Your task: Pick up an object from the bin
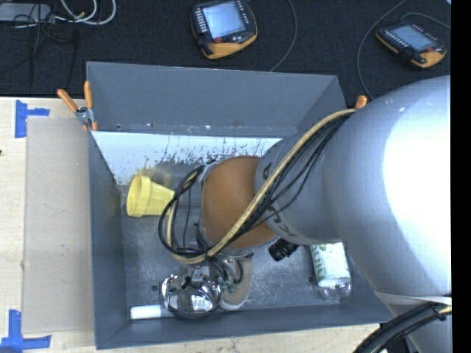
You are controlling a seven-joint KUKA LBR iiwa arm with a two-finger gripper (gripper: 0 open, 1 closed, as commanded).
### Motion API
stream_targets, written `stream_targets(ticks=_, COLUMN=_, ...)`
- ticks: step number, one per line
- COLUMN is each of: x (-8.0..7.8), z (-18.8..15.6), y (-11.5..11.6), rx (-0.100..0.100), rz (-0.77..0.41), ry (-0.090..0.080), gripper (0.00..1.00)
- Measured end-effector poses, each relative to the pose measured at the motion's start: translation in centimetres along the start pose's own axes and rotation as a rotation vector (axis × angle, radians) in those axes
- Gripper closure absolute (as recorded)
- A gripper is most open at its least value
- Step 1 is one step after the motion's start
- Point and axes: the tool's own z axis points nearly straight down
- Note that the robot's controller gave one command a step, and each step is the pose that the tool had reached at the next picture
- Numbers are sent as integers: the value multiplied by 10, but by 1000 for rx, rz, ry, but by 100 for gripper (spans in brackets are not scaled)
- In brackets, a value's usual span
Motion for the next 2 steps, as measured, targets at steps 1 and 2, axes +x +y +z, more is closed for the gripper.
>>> stream_targets(ticks=1, x=-2, z=-2, y=0, rx=-1, rz=1, ry=-6, gripper=0)
stream_targets(ticks=2, x=0, z=0, y=0, rx=0, rz=2, ry=0, gripper=100)
